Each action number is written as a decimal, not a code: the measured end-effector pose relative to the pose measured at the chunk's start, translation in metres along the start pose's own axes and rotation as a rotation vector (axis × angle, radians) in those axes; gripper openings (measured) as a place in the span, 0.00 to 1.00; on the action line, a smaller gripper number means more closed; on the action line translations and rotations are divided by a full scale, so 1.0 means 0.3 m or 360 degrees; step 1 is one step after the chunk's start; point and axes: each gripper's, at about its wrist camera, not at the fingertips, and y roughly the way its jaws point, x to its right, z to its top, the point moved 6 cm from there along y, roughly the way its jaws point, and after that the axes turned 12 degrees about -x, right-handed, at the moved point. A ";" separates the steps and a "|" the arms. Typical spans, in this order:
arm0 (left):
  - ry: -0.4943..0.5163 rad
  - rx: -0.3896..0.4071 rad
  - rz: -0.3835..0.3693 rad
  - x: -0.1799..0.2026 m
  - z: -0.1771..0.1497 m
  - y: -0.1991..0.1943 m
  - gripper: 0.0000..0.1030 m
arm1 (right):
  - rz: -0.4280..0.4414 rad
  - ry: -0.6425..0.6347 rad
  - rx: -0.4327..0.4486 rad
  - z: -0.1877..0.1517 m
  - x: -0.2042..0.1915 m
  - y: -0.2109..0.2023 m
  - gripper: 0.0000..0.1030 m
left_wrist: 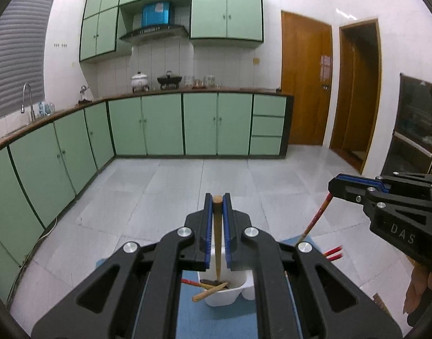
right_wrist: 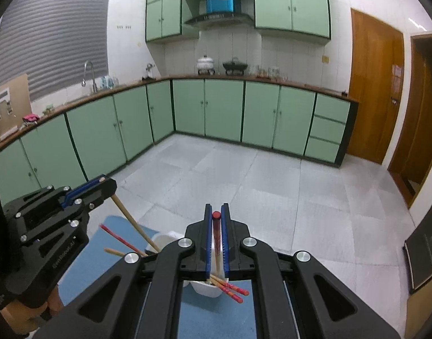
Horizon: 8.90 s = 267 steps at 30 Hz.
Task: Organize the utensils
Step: 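Drop both chopsticks into the holder and open both tools, then move both tools back to the two black chopsticks, then grasp one black chopstick with the left tool while the right tool grasps the other, then lift both black chopsticks and carry them over the white holder, then drop both black chopsticks into the holder and open both tools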
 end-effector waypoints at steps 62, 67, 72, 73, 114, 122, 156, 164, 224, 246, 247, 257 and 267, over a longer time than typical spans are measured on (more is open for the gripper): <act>-0.0253 -0.0297 0.0029 -0.051 -1.280 -0.636 0.53 | 0.0076 -0.0023 -0.0193 -1.439 -0.450 -0.152 0.07; -0.0251 -0.0321 0.0014 -0.030 -1.291 -0.608 0.53 | 0.0026 0.0087 -0.0185 -1.441 -0.382 -0.157 0.06; -0.0239 -0.0333 -0.0003 0.016 -1.284 -0.575 0.53 | -0.0035 0.0192 -0.0183 -1.442 -0.291 -0.159 0.06; -0.0237 -0.0334 -0.0005 0.028 -1.285 -0.569 0.53 | -0.0046 0.0213 -0.0183 -1.444 -0.274 -0.160 0.06; -0.0159 -0.0392 -0.0080 0.250 -1.333 -0.357 0.06 | -0.0029 0.0222 -0.0145 -1.486 -0.144 -0.186 0.08; -0.0153 -0.0427 -0.0071 0.226 -1.338 -0.322 0.11 | -0.0059 0.0220 -0.0132 -1.488 -0.150 -0.179 0.10; -0.0040 -0.0171 -0.0169 0.175 -0.924 -0.770 0.06 | 0.0038 0.0036 0.0012 -0.992 -0.142 -0.604 0.06; 0.0028 -0.0222 -0.0192 0.170 -0.834 -0.728 0.06 | 0.0097 -0.0095 -0.0145 -0.819 -0.137 -0.525 0.06; 0.0026 -0.0030 -0.0131 0.040 0.160 -0.282 0.06 | 0.0035 -0.0001 -0.0069 0.199 -0.087 -0.237 0.06; 0.0023 -0.0233 -0.0109 -0.024 0.026 0.048 0.07 | 0.0052 0.0074 -0.0285 0.036 -0.017 0.114 0.06; 0.0025 -0.0225 -0.0102 -0.024 0.028 0.041 0.07 | 0.0052 0.0075 -0.0280 0.036 -0.016 0.107 0.06; 0.0008 -0.0189 -0.0074 -0.046 0.044 -0.034 0.20 | 0.0050 0.0079 -0.0238 0.043 -0.012 0.032 0.08; -0.0067 -0.0158 -0.0055 -0.068 0.021 -0.155 0.37 | 0.0087 0.0103 -0.0170 0.021 -0.005 -0.086 0.08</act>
